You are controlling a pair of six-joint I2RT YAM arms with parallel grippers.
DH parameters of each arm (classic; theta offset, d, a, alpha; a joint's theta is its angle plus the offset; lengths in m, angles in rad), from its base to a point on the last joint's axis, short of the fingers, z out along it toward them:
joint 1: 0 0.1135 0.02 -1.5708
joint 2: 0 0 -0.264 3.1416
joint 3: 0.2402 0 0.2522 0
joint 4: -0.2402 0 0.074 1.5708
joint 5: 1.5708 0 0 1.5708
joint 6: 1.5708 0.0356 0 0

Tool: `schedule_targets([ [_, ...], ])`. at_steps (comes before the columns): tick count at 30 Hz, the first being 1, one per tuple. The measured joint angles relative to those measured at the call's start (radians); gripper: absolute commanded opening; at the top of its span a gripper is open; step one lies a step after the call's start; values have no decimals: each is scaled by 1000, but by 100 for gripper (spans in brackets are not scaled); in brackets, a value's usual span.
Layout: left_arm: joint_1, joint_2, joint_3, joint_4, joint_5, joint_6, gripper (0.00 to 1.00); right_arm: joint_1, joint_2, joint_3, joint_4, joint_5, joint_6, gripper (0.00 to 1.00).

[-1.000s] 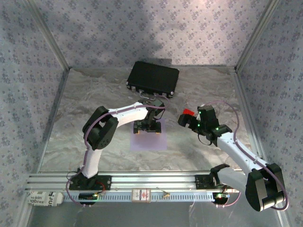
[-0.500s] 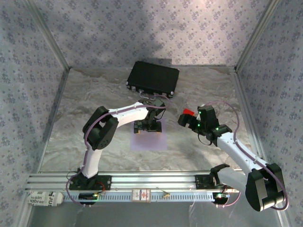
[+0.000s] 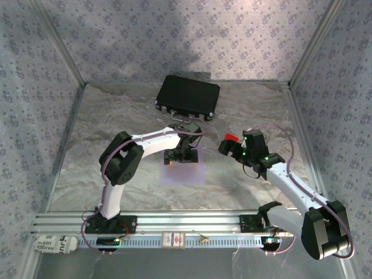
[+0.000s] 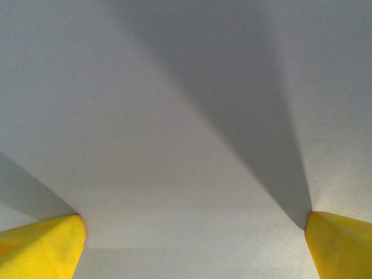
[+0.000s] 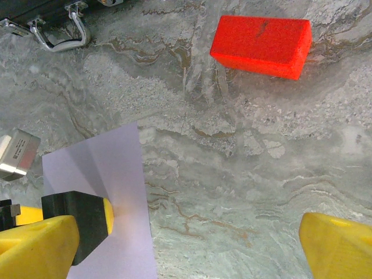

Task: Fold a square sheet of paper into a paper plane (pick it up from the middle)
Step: First fold the square sheet of paper in half at the center of the table.

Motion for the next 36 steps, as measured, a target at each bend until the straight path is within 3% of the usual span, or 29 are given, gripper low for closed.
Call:
schedule_targets([
  [36, -11, 21, 24, -22, -11, 1, 95, -3, -22, -1, -4, 24, 11, 99],
])
